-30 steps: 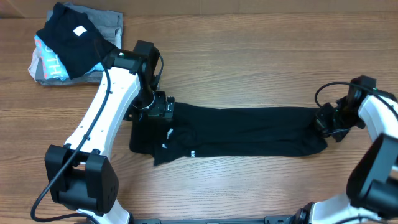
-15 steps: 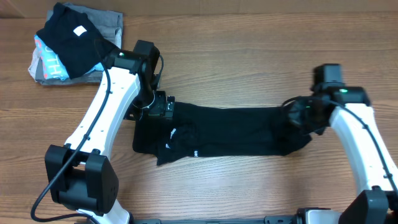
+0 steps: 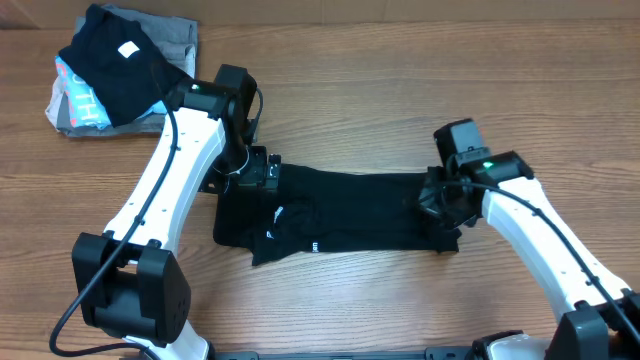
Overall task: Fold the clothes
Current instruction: 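Fold the right end leftward over the strip with the right gripper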
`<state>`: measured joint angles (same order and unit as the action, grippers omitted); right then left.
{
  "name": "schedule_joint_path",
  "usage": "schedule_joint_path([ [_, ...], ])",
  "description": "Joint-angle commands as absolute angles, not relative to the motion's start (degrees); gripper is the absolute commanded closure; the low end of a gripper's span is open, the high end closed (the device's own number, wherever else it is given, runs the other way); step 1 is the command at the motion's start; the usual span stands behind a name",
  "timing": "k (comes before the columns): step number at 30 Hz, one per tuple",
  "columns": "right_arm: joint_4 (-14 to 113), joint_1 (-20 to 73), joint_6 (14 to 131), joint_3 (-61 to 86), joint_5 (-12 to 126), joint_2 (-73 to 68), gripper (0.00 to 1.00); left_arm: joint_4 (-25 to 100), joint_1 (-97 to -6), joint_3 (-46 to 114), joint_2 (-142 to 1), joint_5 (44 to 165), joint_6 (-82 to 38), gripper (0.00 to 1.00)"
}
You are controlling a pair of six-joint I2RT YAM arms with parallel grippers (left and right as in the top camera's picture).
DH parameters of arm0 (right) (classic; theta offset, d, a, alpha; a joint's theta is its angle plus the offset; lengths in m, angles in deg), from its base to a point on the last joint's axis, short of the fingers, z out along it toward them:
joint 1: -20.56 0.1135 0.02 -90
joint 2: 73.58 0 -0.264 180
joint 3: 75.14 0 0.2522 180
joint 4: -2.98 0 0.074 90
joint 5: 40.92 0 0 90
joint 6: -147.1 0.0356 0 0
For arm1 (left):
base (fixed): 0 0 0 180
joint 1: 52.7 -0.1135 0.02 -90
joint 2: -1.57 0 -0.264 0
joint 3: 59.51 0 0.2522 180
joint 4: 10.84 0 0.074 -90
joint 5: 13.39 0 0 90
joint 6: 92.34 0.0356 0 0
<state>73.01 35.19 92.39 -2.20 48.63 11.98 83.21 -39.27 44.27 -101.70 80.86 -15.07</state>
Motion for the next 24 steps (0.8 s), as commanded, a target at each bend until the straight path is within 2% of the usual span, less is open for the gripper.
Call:
schedule_joint_path([
  [1, 70.65, 36.20, 96.41, -2.88, 47.89, 11.52, 0.96, 83.36, -39.27, 44.08, -102.13, 81.13, -14.78, 0.00],
  [5, 68.40, 37.40, 97.85, -2.95, 47.87, 11.60, 0.92, 83.40, -39.27, 44.08, -102.13, 81.10, -14.78, 0.00],
  [12, 65.71, 41.07, 97.88, -4.59, 48.28, 11.74, 0.69, 83.43, -39.27, 44.08, -102.13, 81.13, -14.78, 0.00],
  [15, 65.93, 41.33, 97.88, -4.57, 48.35, 11.71, 0.45, 83.58, -39.27, 44.08, -102.13, 81.10, -14.78, 0.00],
  [16, 66.09, 41.33, 97.88, -4.46, 48.35, 11.71, 0.42, 83.67, -39.27, 44.08, -102.13, 81.10, -14.78, 0.00],
  [19, 67.53, 41.03, 97.79, -2.69, 49.88, 11.69, 0.34, 83.73, -39.27, 44.08, -102.13, 81.10, -14.76, 0.00],
  [24, 76.82, 38.45, 97.18, 6.87, 49.57, 11.34, 0.33, 83.73, -39.27, 44.08, -102.13, 81.10, -14.78, 0.00],
])
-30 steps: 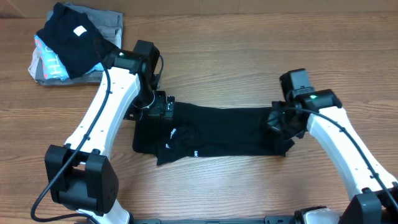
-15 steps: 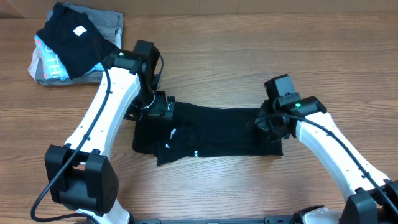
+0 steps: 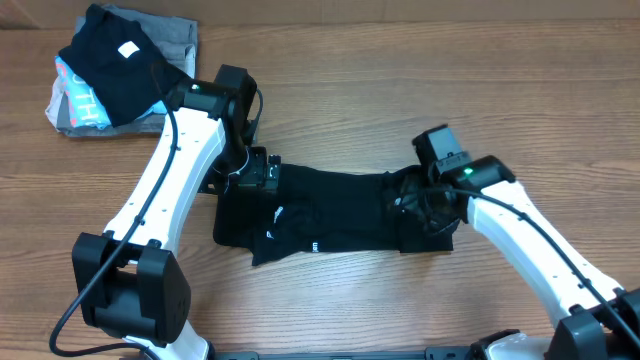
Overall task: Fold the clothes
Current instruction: 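Fold the right end leftward over the strip with the right gripper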
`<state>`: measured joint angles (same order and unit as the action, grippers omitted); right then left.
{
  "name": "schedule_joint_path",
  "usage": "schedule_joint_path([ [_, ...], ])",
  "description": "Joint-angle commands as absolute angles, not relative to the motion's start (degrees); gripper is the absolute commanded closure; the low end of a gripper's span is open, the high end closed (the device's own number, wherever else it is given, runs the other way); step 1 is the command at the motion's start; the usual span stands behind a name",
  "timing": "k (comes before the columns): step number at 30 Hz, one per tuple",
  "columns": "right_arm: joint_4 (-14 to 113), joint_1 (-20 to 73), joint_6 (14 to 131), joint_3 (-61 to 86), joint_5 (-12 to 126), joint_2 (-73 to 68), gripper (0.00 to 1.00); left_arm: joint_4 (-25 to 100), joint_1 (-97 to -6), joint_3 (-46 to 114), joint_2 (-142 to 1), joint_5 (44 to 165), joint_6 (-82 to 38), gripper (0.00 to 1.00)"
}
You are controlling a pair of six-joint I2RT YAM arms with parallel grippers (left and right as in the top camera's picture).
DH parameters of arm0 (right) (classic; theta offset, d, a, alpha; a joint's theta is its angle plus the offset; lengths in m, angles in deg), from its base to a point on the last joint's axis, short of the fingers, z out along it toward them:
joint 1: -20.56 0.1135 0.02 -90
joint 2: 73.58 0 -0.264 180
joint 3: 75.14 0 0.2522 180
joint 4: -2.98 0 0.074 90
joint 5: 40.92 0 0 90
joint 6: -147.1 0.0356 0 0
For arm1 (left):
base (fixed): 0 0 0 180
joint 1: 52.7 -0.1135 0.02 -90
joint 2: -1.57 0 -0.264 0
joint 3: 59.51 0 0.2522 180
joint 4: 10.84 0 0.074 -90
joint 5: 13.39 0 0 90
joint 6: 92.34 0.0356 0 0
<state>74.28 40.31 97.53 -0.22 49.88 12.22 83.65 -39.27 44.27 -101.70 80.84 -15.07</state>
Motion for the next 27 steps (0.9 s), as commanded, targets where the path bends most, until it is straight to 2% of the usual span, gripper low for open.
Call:
schedule_joint_path([
  [1, 78.13, 37.68, 96.87, 8.53, 49.38, 11.28, 0.26, 83.73, -39.27, 44.08, -102.13, 81.13, -14.78, 0.00],
  [5, 78.81, 34.84, 92.67, 10.12, 49.35, 11.39, 0.17, 83.95, -39.27, 44.08, -102.13, 81.13, -14.78, 0.00],
  [11, 76.23, 31.74, 86.68, 6.82, 52.48, 13.42, 0.17, 84.39, -39.27, 44.08, -102.13, 81.17, -14.78, 0.00],
  [18, 68.07, 31.56, 85.11, 1.66, 58.29, 18.90, 0.21, 84.78, -39.27, 44.08, -102.13, 82.24, -14.74, 0.00],
  [25, 65.89, 31.74, 85.13, 1.23, 60.30, 23.80, 0.26, 84.78, -39.27, 44.08, -102.13, 82.22, -14.74, 0.00],
  [27, 65.50, 31.74, 85.13, 1.23, 61.31, 24.41, 0.33, 84.74, -39.27, 44.08, -102.13, 82.22, -14.74, 0.00],
])
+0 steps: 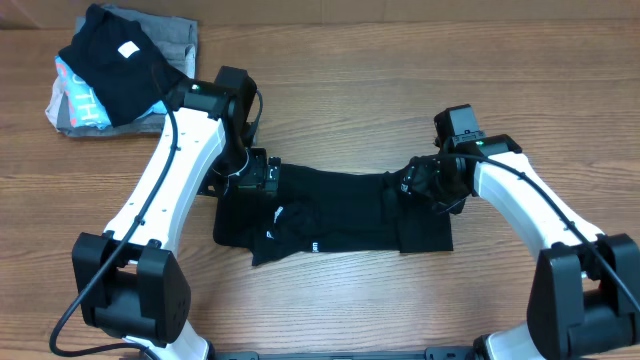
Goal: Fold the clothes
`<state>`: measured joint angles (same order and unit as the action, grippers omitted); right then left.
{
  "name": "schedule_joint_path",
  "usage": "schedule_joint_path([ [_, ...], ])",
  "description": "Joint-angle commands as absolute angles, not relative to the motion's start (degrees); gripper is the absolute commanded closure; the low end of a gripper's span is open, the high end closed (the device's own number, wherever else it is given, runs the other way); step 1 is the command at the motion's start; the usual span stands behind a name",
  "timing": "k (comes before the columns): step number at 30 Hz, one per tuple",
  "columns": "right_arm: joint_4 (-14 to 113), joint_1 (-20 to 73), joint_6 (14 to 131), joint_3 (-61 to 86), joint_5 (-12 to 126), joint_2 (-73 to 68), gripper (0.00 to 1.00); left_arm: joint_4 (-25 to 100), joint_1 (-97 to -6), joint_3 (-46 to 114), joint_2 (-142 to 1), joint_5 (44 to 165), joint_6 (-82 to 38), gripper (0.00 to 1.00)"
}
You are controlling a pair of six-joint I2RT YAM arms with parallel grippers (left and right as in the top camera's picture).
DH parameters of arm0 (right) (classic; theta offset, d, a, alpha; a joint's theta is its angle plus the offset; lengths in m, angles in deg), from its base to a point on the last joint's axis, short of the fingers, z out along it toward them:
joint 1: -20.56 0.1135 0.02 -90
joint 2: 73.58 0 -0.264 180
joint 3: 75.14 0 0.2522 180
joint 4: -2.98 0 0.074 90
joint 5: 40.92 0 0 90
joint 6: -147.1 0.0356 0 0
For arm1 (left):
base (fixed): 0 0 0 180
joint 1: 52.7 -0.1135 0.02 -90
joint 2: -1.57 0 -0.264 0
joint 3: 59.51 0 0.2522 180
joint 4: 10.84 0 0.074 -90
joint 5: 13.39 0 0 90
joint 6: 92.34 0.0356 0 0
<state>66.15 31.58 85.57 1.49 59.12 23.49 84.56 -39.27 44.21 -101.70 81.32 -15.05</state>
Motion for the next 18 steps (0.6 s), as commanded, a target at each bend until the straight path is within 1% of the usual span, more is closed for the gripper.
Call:
schedule_joint_path([
  [1, 65.32, 31.76, 85.13, 1.23, 61.75, 24.48, 0.37, 84.72, -39.27, 44.08, -102.13, 82.22, -14.74, 0.00],
  [5, 64.07, 31.74, 86.79, 1.25, 62.91, 24.48, 0.55, 84.69, -39.27, 44.08, -102.13, 82.20, -14.74, 0.00],
  [6, 63.88, 31.74, 87.17, 1.25, 62.93, 24.48, 0.57, 84.69, -39.27, 44.08, -102.13, 82.20, -14.74, 0.00],
  [8, 63.27, 31.76, 87.32, 1.25, 63.91, 24.48, 0.65, 84.69, -39.27, 44.08, -102.13, 82.20, -14.74, 0.00],
  [10, 62.83, 31.76, 87.32, 1.25, 65.44, 24.48, 0.76, 84.67, -39.27, 44.08, -102.13, 82.20, -14.74, 0.00],
  [12, 62.41, 31.80, 87.32, 1.25, 66.75, 24.48, 0.78, 84.54, -39.27, 44.08, -102.13, 82.20, -14.74, 0.00],
  [18, 59.94, 34.80, 88.87, 1.23, 68.26, 24.48, 0.78, 83.84, -39.27, 44.08, -102.13, 82.24, -14.78, 0.00],
])
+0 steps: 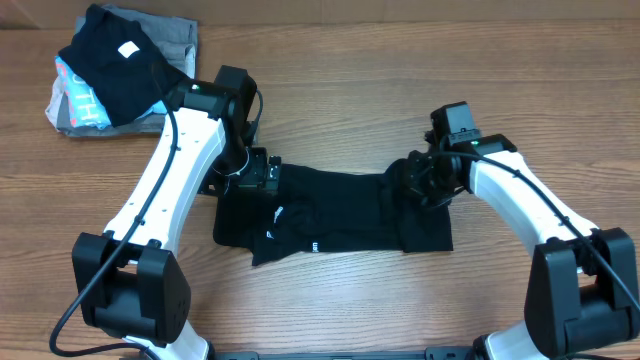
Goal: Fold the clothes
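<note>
A black garment (340, 215) lies spread across the middle of the table, with its right end doubled over into a thicker flap (425, 232). My left gripper (268, 172) rests on the garment's upper left corner and looks closed on the cloth. My right gripper (408, 186) sits low on the upper edge of the right part, just left of the flap. Its black fingers merge with the black cloth, so their state is hidden.
A pile of folded clothes (115, 65) sits at the far left corner, black on top of grey and a printed piece. The bare wooden table (400, 90) surrounds the garment.
My right gripper has shifted very slightly at the garment's upper right edge, and its wrist has turned a little. The left arm and the garment look unchanged.
My right gripper was first at the garment's right end, with the cloth reaching further right. Then it was further left and the right end lay folded inward. After that it stood at the upper edge near the fold, where it remains. The left gripper stayed at the upper left corner throughout.
</note>
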`<state>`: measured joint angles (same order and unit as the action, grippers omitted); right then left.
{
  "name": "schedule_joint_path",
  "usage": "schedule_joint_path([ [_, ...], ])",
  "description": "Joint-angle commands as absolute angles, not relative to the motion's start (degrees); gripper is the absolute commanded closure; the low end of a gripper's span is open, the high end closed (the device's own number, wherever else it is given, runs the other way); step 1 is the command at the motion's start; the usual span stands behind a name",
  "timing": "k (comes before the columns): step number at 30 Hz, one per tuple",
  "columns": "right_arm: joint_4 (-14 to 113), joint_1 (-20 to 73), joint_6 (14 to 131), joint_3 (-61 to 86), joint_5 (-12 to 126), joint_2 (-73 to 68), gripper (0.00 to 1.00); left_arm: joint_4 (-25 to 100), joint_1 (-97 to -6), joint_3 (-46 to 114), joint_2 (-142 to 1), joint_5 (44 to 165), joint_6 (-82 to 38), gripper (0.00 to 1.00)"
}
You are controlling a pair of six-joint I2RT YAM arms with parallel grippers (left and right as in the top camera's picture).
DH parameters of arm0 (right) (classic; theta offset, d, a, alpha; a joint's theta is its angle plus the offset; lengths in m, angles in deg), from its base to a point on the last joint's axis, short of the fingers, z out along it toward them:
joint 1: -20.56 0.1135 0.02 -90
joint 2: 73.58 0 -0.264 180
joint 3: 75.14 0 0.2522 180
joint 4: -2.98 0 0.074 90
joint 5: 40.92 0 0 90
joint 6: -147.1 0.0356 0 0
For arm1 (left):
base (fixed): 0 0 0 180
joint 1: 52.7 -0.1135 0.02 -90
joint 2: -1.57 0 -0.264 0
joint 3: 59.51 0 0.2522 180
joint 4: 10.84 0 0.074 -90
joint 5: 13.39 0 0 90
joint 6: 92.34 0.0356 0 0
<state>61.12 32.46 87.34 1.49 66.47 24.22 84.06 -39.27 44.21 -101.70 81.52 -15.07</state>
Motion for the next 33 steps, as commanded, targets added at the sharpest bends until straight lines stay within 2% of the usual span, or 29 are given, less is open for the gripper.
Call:
schedule_joint_path([
  [1, 59.35, 35.63, 89.37, 1.23, 68.26, 24.48, 0.78, 83.86, -39.27, 44.08, -102.13, 82.24, -14.76, 0.00],
  [4, 57.74, 38.43, 91.62, 1.25, 68.22, 24.48, 0.78, 83.89, -39.27, 44.08, -102.13, 82.24, -14.76, 0.00],
  [8, 56.69, 41.59, 92.76, 1.31, 67.91, 24.46, 0.70, 83.89, -39.27, 44.08, -102.13, 82.20, -14.74, 0.00],
  [11, 58.28, 41.29, 92.94, 1.51, 67.80, 23.78, 0.64, 83.93, -39.27, 44.05, -102.13, 82.20, -14.74, 0.00],
  [15, 67.33, 37.01, 91.45, 4.81, 64.54, 20.48, 0.59, 83.93, -39.27, 44.03, -102.13, 82.20, -14.70, 0.00],
  [16, 69.41, 35.74, 90.03, 5.53, 64.04, 19.63, 0.53, 83.93, -39.27, 44.01, -102.13, 82.20, -14.72, 0.00],
  [17, 71.75, 33.97, 88.04, 5.99, 63.91, 18.60, 0.39, 83.91, -39.27, 44.01, -102.13, 82.20, -14.72, 0.00],
  [18, 73.21, 32.70, 86.71, 5.99, 63.60, 18.03, 0.31, 83.91, -39.27, 44.03, -102.13, 82.20, -14.72, 0.00],
  [23, 77.54, 26.47, 84.56, 5.45, 55.28, 17.94, 0.11, 83.93, -39.27, 44.01, -102.13, 82.20, -14.74, 0.00],
  [30, 77.21, 15.87, 77.02, 4.72, 55.36, 18.16, 0.05, 84.21, -39.27, 43.97, -102.13, 82.20, -14.65, 0.00],
  [33, 74.78, 11.80, 72.70, 2.10, 60.06, 18.16, 0.02, 84.32, -39.27, 43.97, -102.13, 82.20, -14.54, 0.00],
])
